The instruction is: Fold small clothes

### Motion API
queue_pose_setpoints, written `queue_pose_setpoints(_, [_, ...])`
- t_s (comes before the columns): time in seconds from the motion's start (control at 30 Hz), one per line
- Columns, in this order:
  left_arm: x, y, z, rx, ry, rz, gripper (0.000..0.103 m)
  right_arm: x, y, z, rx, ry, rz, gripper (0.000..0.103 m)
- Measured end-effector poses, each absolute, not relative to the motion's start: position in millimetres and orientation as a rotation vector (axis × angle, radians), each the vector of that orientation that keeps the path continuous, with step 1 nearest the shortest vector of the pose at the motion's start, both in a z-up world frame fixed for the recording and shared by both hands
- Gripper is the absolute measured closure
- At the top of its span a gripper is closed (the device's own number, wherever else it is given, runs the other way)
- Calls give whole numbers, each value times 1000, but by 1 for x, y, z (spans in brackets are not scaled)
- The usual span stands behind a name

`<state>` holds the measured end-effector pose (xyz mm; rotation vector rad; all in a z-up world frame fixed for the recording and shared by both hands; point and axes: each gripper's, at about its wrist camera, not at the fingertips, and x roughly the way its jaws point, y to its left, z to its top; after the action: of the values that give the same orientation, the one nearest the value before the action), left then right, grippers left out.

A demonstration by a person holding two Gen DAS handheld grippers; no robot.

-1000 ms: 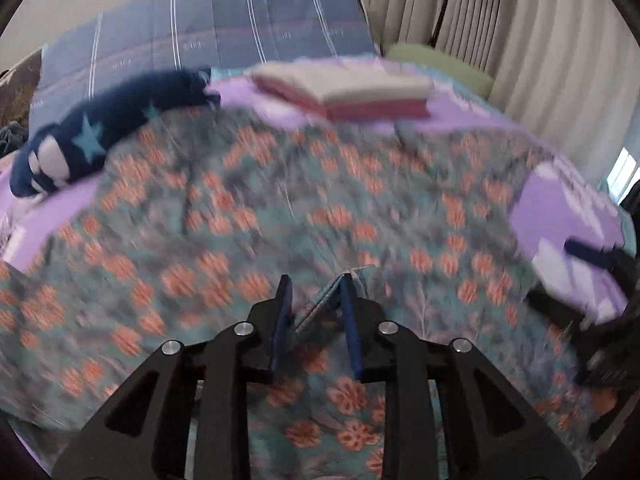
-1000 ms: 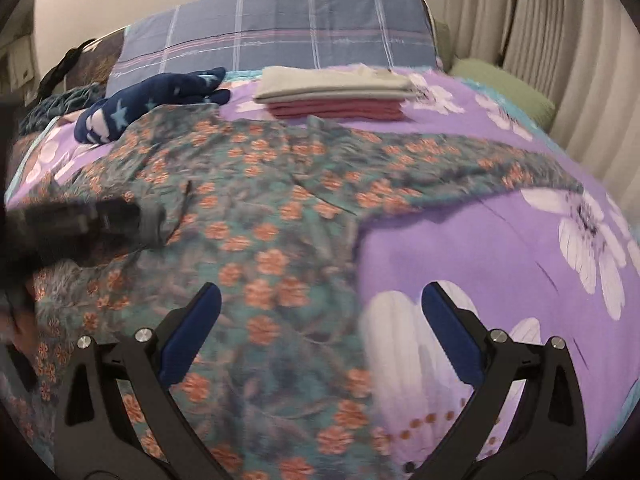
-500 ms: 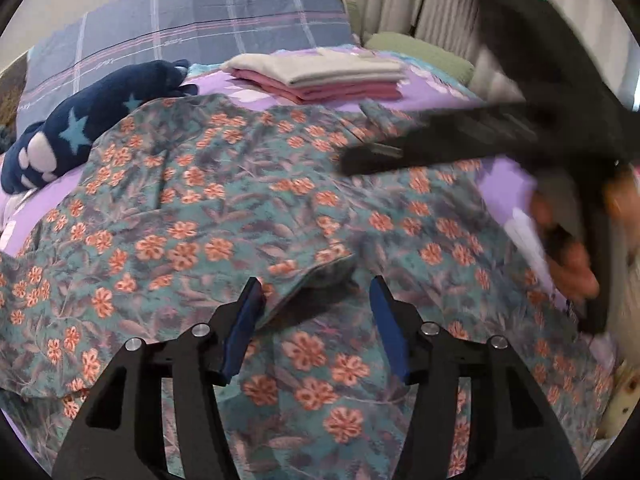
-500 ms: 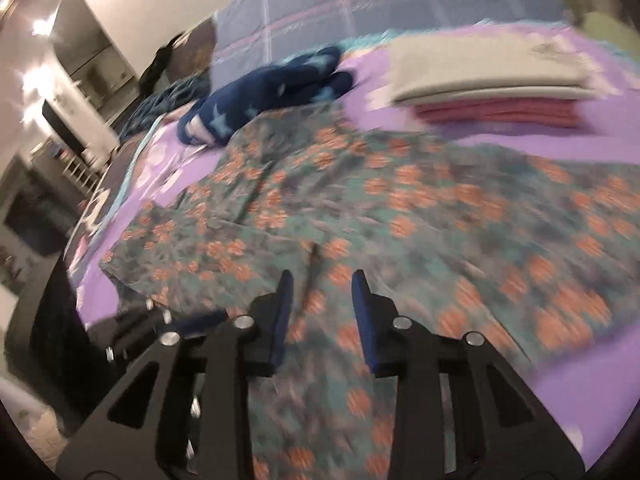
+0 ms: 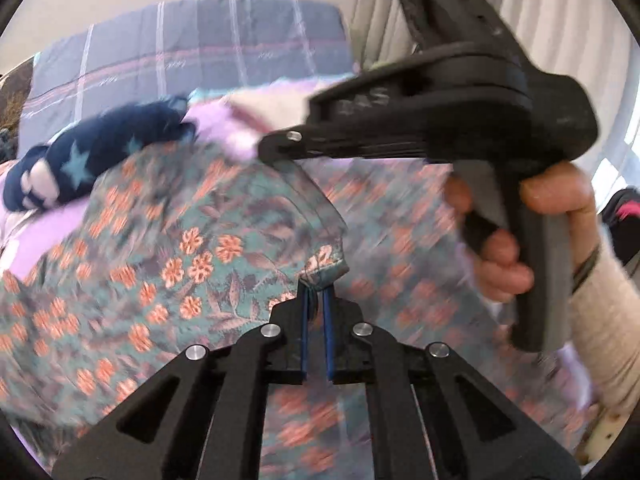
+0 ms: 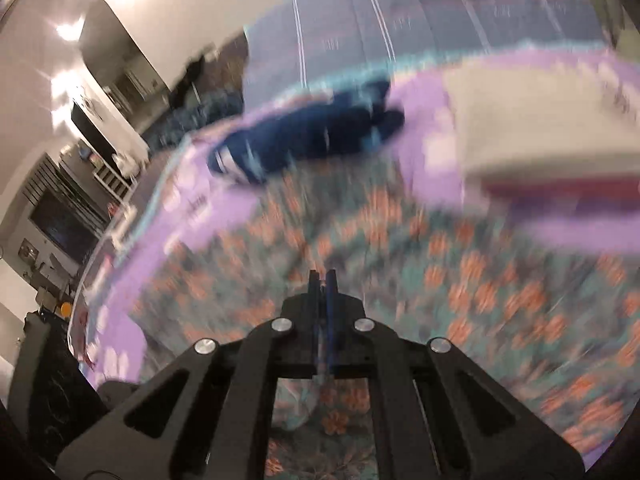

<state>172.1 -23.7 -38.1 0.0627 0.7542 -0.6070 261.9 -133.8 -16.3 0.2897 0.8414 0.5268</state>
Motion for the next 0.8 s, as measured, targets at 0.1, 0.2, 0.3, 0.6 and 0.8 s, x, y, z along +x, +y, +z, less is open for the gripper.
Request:
queue_pose_setpoints(0.1, [177, -52, -26, 77, 704, -645, 97, 274, -148, -6, 245, 814, 459, 100])
queue_pose_setpoints(0.2, [189, -78, -38, 80, 730, -660, 92, 286, -159, -28, 202, 875, 369, 98])
queue_pose_setpoints(0.3, [191, -81, -55, 107, 785, -629, 66, 285, -174, -58, 143, 920, 216, 74])
queue_pose_setpoints(0.6, [148, 40, -52, 195, 704, -276, 35, 246, -190, -84, 258, 973, 386, 54])
queue_pose_setpoints(0.8, [139, 130, -65, 234, 735, 67, 25, 231, -154, -87, 144, 1004, 414, 75])
